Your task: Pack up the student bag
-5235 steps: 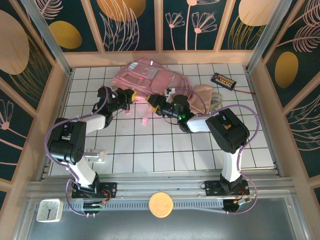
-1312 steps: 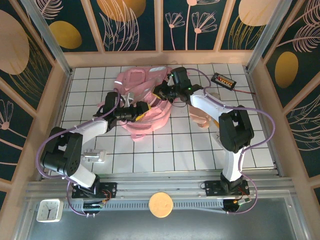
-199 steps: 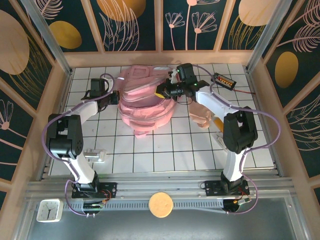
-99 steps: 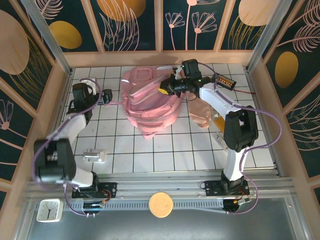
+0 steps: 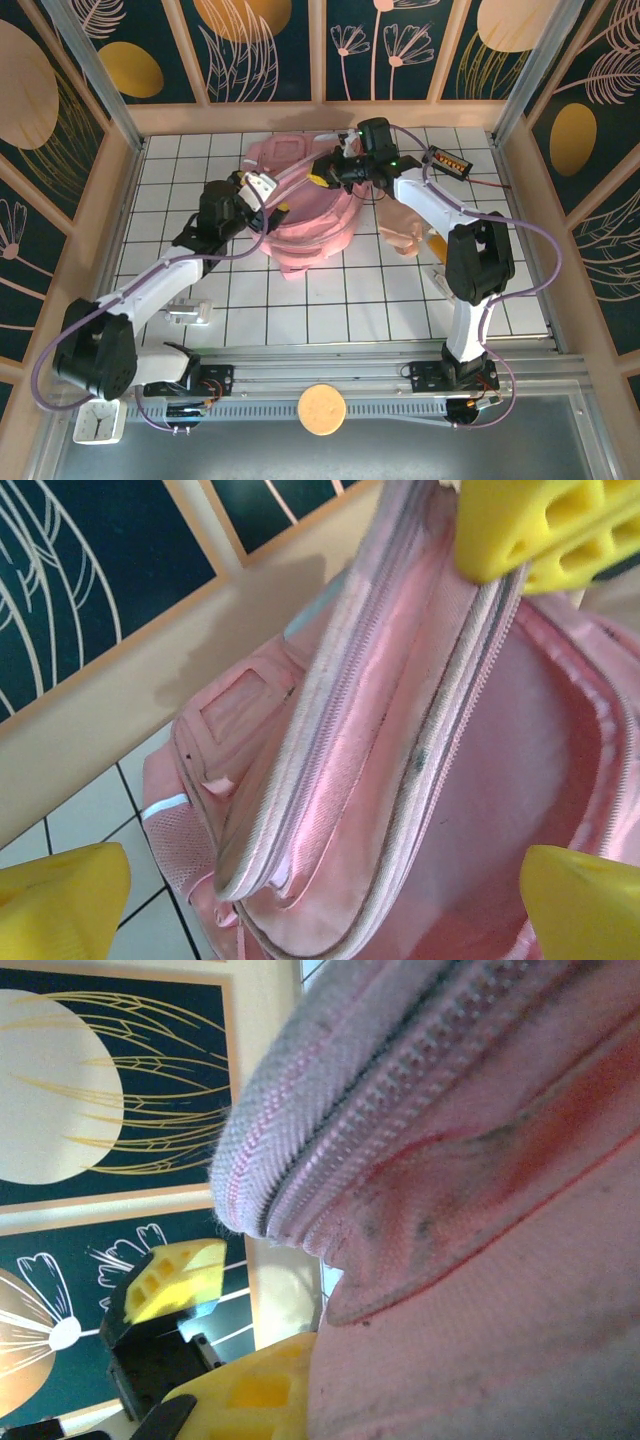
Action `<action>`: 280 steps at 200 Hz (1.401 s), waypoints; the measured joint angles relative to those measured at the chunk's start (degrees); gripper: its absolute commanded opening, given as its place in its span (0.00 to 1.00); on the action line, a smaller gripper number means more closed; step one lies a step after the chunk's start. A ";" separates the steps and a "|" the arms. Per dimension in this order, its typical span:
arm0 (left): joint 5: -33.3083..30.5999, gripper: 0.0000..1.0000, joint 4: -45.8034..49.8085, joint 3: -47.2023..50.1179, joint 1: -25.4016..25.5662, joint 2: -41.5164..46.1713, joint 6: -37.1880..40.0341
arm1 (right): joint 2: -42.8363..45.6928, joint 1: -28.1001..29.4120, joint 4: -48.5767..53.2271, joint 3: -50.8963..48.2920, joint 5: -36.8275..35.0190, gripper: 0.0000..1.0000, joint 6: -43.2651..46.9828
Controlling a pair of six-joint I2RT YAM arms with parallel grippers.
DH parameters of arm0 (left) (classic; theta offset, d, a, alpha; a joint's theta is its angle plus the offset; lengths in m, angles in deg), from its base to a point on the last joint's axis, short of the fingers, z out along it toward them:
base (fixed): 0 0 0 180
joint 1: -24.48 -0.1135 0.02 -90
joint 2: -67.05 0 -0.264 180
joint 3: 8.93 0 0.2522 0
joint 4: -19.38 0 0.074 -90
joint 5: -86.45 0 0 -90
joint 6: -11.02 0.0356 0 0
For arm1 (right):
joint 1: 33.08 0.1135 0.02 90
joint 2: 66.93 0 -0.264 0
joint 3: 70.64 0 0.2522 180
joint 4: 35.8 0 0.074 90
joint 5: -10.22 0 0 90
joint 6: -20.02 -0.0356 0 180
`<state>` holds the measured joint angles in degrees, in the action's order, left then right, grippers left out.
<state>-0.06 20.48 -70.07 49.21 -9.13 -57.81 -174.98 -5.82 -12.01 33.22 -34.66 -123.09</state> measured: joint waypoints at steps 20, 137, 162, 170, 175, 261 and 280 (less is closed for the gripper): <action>-1.38 0.99 0.02 -2.29 0.79 -4.02 2.10 | 0.00 0.46 -0.57 0.00 0.00 0.00 -0.24; -6.58 0.00 0.96 -12.57 1.90 -16.48 3.43 | 0.13 0.85 -2.10 0.22 -0.24 0.77 0.55; -9.60 0.00 2.97 -14.05 1.79 -16.50 1.73 | 2.67 0.52 3.93 0.50 -5.33 0.99 7.23; -10.75 0.00 3.96 -14.75 1.79 -16.50 0.90 | 4.57 0.37 6.49 0.26 -8.15 0.99 9.60; -11.43 0.00 4.70 -15.28 1.77 -16.50 0.37 | 6.12 0.20 7.69 -0.33 -9.88 0.99 10.95; -16.81 0.00 28.24 -26.64 1.38 -16.46 -14.82 | 25.57 -22.60 24.46 -17.59 -28.68 0.99 19.63; -15.61 0.00 31.61 -27.85 1.16 -16.44 -17.59 | 17.14 -21.35 29.00 -17.31 -30.71 0.97 22.88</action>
<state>-15.66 52.08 -97.92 50.37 -25.57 -75.41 -157.84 -27.17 16.99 15.91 -65.36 -100.20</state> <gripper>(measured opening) 0.096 0.984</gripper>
